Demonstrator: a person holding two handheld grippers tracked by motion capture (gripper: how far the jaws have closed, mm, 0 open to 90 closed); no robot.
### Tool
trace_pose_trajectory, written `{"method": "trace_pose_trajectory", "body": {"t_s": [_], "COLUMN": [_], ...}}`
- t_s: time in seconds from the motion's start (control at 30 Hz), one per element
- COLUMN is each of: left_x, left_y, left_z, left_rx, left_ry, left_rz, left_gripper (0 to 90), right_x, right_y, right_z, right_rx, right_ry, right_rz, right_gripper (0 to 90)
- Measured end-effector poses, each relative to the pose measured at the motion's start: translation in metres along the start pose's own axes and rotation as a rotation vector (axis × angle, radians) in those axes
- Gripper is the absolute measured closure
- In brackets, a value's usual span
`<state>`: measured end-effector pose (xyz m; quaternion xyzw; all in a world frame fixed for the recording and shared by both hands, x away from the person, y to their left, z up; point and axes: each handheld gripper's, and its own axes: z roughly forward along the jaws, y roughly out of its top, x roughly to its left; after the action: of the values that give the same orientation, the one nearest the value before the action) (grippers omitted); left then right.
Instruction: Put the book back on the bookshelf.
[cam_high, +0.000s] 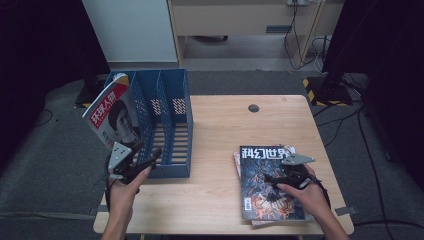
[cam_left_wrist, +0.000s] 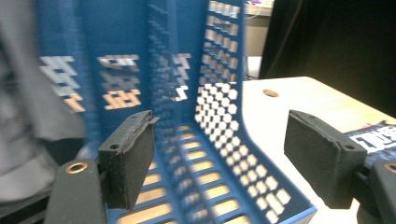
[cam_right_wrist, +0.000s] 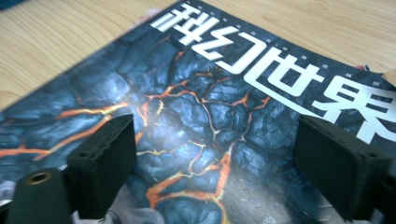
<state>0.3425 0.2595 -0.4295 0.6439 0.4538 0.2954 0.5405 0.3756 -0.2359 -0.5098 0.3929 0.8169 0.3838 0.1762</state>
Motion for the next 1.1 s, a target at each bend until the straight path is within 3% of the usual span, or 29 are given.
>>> {"method": "trace_pose_trajectory", "body": {"t_s": [0.13,0.27,0.5,0.57,0.63,0.8,1.1], "left_x": [-0.022,-0.045,-0.075,-0.080,-0.088,-0.100,-0.113], "left_y": [0.005,0.011,0.005,0.002,-0.003,-0.008,-0.019], "left_z": [0.016,0.032,0.059,0.066,0.072,0.075,0.071], "left_rx": [-0.001,0.004,0.039,0.040,0.058,0.069,0.108], "left_ry": [-0.033,-0.070,-0.120,-0.126,-0.142,-0.178,-0.195], "left_rz": [0.016,0.047,0.045,0.023,0.030,0.036,0.094], "left_gripper": [24.2,24.1,24.1,24.1,24.1,23.8,23.5], "right_x": [-0.003,-0.008,-0.018,-0.019,-0.021,-0.028,-0.033], "right_y": [0.002,0.000,-0.004,-0.005,-0.005,-0.007,-0.011], "right_z": [-0.006,-0.010,-0.016,-0.015,-0.015,-0.018,-0.015], "right_rx": [-0.027,-0.010,-0.010,-0.011,-0.015,-0.029,0.014], "right_ry": [0.000,-0.016,-0.004,-0.007,-0.013,-0.019,-0.022], "right_rz": [0.005,0.004,0.046,0.048,0.046,0.069,0.079], "right_gripper": [22.3,27.8,14.2,10.3,8.1,7.0,6.6]}}
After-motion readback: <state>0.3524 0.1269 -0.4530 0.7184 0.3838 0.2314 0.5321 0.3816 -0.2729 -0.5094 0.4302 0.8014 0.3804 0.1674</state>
